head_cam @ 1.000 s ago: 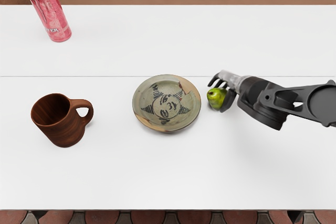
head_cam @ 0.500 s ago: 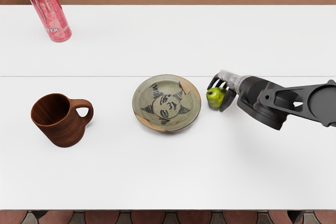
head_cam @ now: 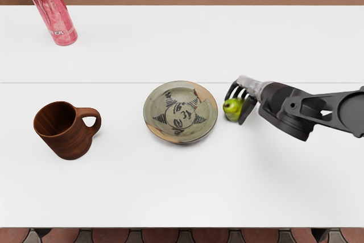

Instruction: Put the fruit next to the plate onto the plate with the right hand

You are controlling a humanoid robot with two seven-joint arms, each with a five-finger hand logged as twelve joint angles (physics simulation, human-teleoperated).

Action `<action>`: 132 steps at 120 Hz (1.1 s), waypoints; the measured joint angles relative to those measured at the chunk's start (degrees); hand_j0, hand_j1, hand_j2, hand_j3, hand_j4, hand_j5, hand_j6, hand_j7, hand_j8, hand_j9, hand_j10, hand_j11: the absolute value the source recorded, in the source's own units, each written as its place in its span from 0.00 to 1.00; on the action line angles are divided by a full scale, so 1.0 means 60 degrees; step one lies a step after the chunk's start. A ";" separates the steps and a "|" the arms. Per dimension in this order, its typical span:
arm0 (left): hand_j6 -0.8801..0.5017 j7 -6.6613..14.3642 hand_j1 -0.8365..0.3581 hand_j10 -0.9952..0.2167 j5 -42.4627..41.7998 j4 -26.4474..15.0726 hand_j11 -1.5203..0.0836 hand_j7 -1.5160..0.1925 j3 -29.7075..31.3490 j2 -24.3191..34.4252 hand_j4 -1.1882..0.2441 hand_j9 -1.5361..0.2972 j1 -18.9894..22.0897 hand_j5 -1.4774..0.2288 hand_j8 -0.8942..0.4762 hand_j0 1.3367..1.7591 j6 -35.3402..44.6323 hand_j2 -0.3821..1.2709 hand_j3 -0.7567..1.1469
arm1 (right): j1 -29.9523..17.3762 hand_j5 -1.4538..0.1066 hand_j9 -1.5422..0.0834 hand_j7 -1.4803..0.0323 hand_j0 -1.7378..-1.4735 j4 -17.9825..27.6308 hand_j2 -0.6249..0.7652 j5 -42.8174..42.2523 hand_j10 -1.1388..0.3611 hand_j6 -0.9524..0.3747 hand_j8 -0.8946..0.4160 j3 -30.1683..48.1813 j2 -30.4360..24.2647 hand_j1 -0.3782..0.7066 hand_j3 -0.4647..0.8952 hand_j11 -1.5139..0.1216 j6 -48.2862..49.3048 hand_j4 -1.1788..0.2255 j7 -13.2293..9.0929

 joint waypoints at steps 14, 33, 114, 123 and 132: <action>0.64 0.0000 0.99 0.82 0.0000 0.0000 0.95 0.89 0.0000 0.0000 0.83 0.84 0.0000 0.87 0.65 0.76 0.0000 0.23 0.40 | 0.0053 0.43 0.46 0.46 0.30 0.0363 0.71 0.0017 0.36 0.33 0.35 0.0070 -0.0313 0.54 0.34 0.43 0.0004 0.41 -0.0001; 0.64 0.0000 0.99 0.82 0.0000 0.0000 0.95 0.89 0.0000 0.0000 0.83 0.84 0.0000 0.87 0.65 0.76 0.0000 0.23 0.40 | 0.0158 0.42 0.45 0.46 0.30 0.0735 0.75 0.0041 0.37 0.33 0.36 0.0144 -0.0661 0.56 0.34 0.43 0.0036 0.41 0.0001; 0.64 0.0000 0.99 0.82 0.0000 0.0000 0.95 0.89 0.0000 0.0000 0.83 0.84 0.0015 0.87 0.65 0.76 0.0000 0.23 0.40 | 0.1184 0.38 0.41 0.43 0.30 0.1835 0.77 0.1139 0.36 0.37 0.39 0.0957 -0.0969 0.59 0.34 0.39 0.0167 0.40 0.0001; 0.64 0.0000 0.99 0.82 0.0000 0.0000 0.95 0.89 0.0000 0.0000 0.83 0.84 0.0015 0.87 0.65 0.76 0.0000 0.23 0.40 | 0.1370 0.38 0.41 0.42 0.30 0.1856 0.77 0.1348 0.36 0.37 0.40 0.0962 -0.0839 0.59 0.34 0.39 0.0160 0.39 0.0001; 0.64 0.0000 0.99 0.82 0.0006 0.0000 0.95 0.89 0.0000 0.0000 0.83 0.84 0.0039 0.87 0.65 0.76 0.0000 0.23 0.40 | 0.1634 0.37 0.41 0.42 0.30 0.1865 0.78 0.1619 0.36 0.38 0.40 0.0964 -0.0638 0.60 0.34 0.38 0.0137 0.39 0.0000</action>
